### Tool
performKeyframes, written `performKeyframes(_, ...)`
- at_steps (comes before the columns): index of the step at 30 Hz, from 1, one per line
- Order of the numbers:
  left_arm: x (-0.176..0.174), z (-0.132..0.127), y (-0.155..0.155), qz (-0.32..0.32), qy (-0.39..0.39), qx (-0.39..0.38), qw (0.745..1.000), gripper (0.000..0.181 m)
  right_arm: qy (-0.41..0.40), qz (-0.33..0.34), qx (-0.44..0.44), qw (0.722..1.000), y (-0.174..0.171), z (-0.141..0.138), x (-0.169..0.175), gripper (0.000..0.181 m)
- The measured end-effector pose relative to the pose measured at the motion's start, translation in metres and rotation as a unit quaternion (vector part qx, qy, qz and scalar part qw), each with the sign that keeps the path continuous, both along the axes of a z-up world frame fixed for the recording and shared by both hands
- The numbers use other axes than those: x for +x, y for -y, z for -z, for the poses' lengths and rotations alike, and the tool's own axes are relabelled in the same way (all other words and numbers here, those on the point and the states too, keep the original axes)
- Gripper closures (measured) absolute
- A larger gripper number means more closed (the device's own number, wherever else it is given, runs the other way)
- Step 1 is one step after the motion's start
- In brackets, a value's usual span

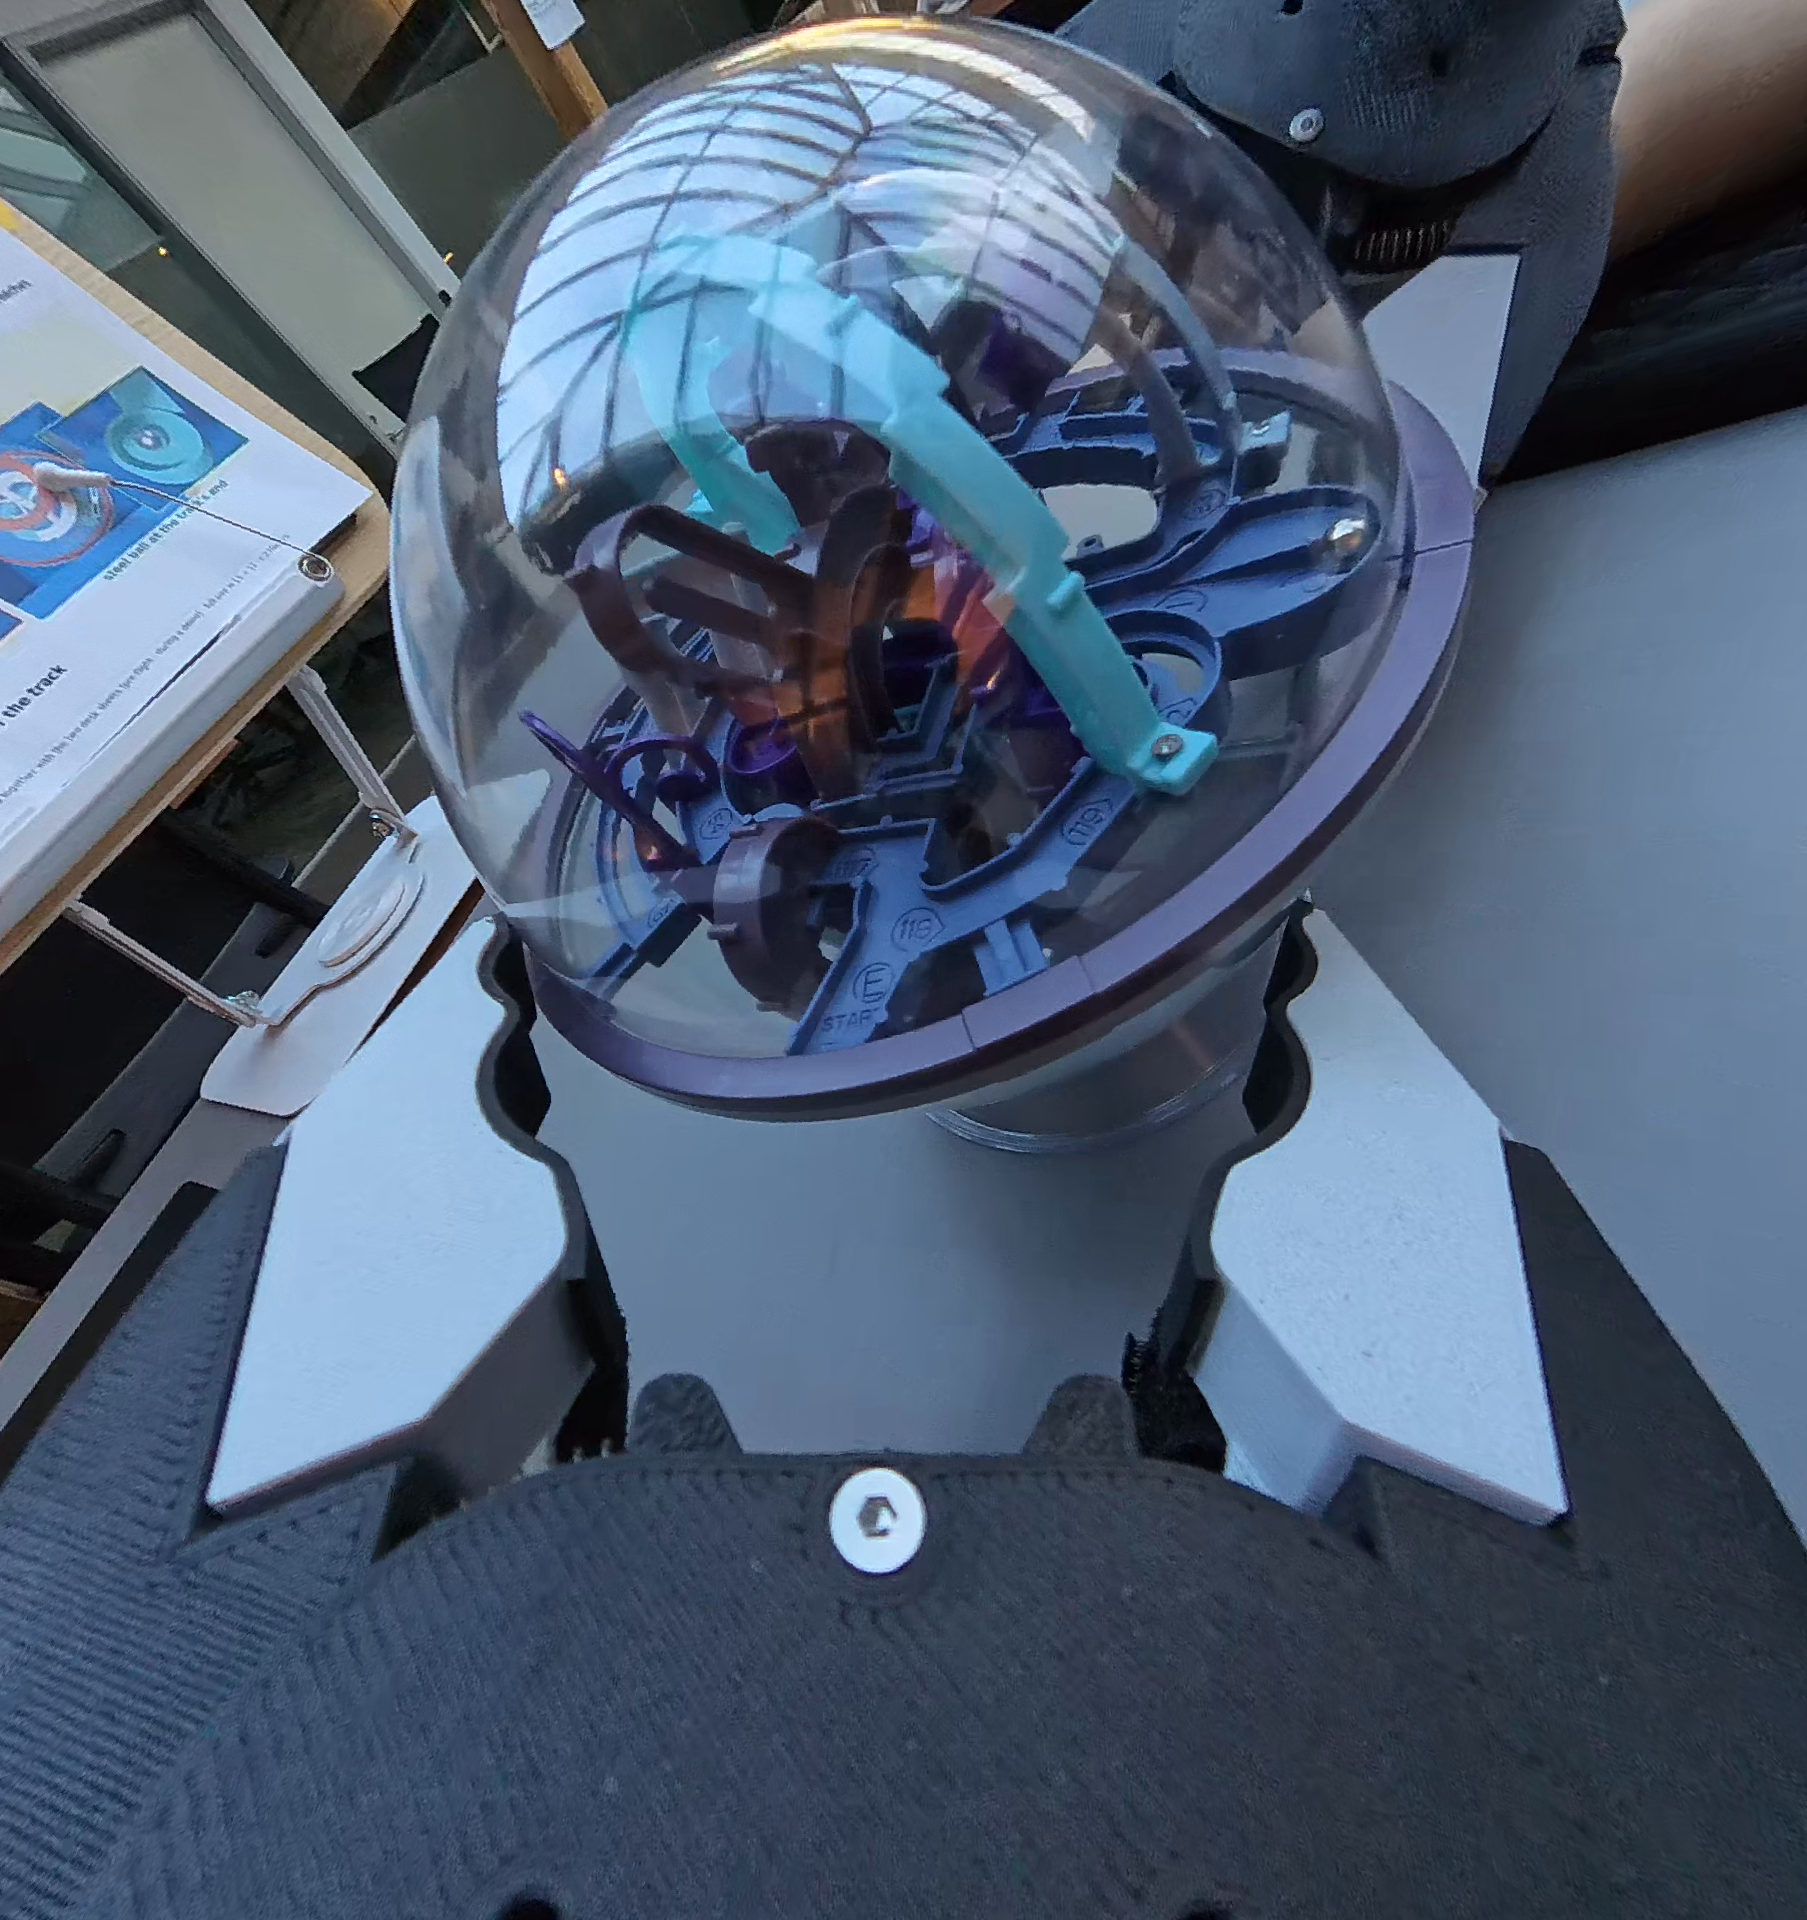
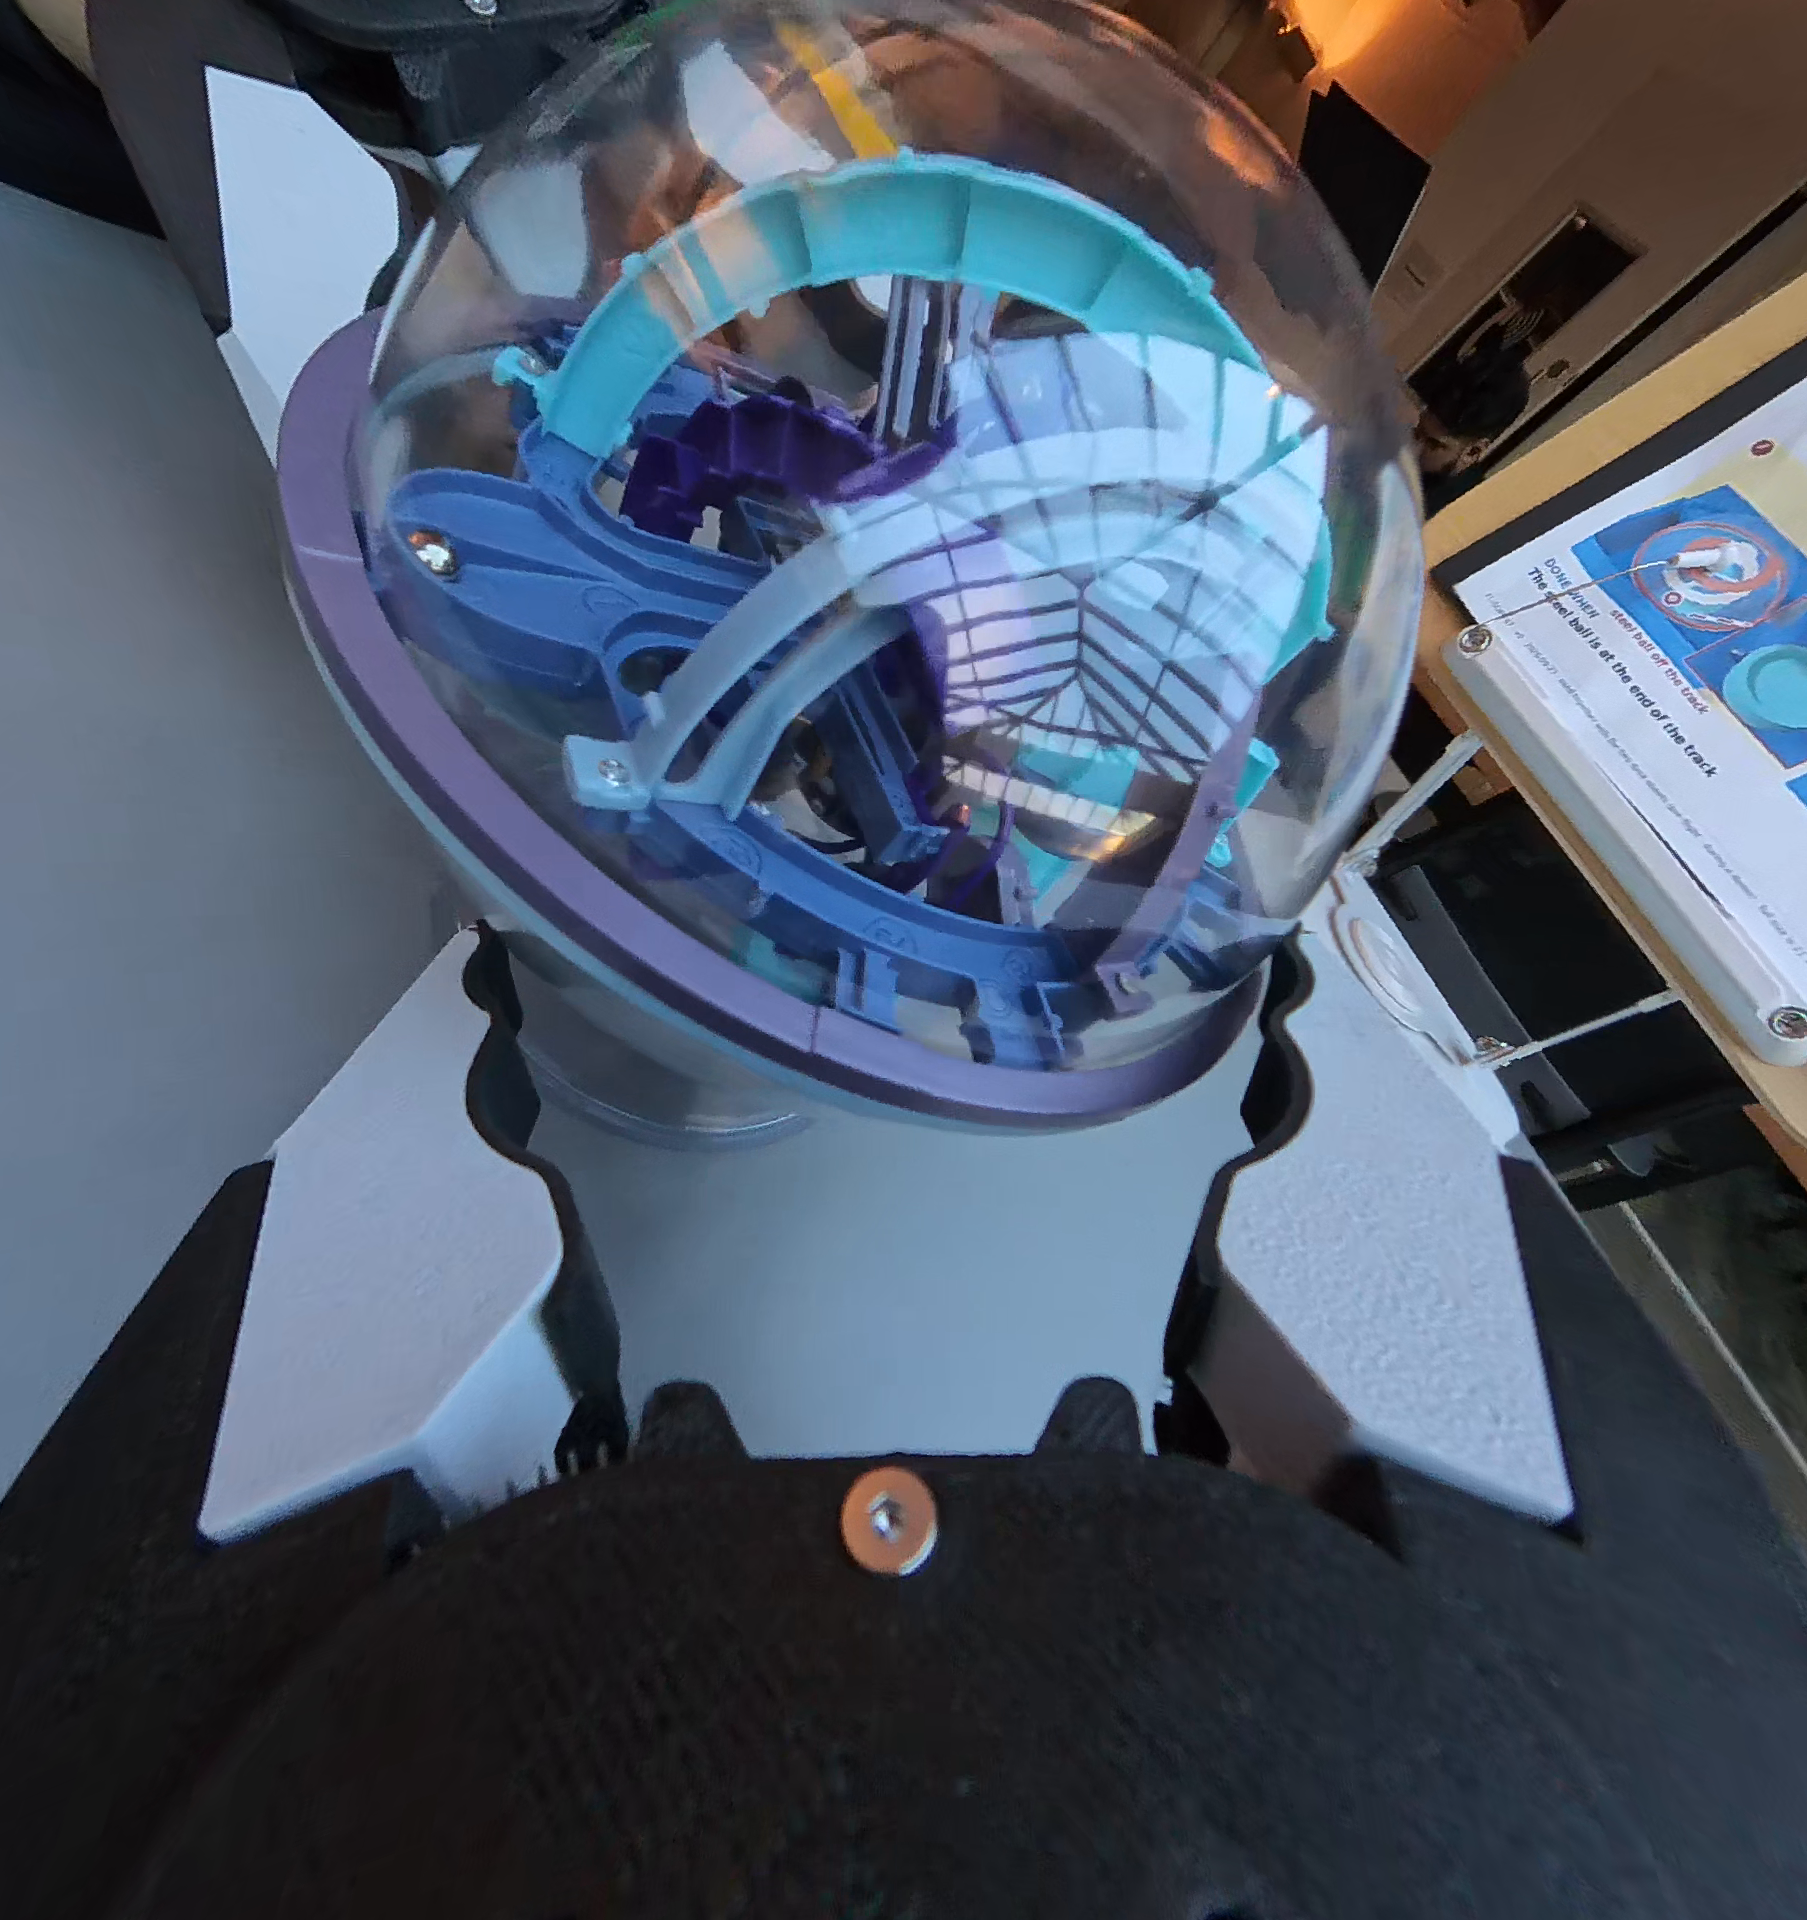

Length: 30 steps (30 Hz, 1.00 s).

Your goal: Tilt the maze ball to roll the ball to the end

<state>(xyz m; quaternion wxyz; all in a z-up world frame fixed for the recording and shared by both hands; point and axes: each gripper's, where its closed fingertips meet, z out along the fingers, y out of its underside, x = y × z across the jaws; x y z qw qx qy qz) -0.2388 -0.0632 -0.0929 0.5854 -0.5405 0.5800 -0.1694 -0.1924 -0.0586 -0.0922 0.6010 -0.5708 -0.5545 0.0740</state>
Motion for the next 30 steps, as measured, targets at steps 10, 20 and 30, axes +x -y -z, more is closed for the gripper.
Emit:
performKeyframes(10,0.003,0.006,-0.007,-0.027,-0.019,0.014,0.999,0.035,0.007,0.024,0.002,1.000,-0.003,0.002,-0.004,0.037)
performKeyframes(20,0.002,-0.006,-0.004,-0.017,-0.015,-0.003,1.000,0.036,-0.004,0.022,-0.005,1.000,0.001,-0.012,-0.006,0.037)
performKeyframes(30,0.004,-0.074,-0.015,-0.020,-0.021,0.066,0.997,0.036,-0.007,0.029,0.040,0.999,-0.013,-0.074,-0.004,0.037)
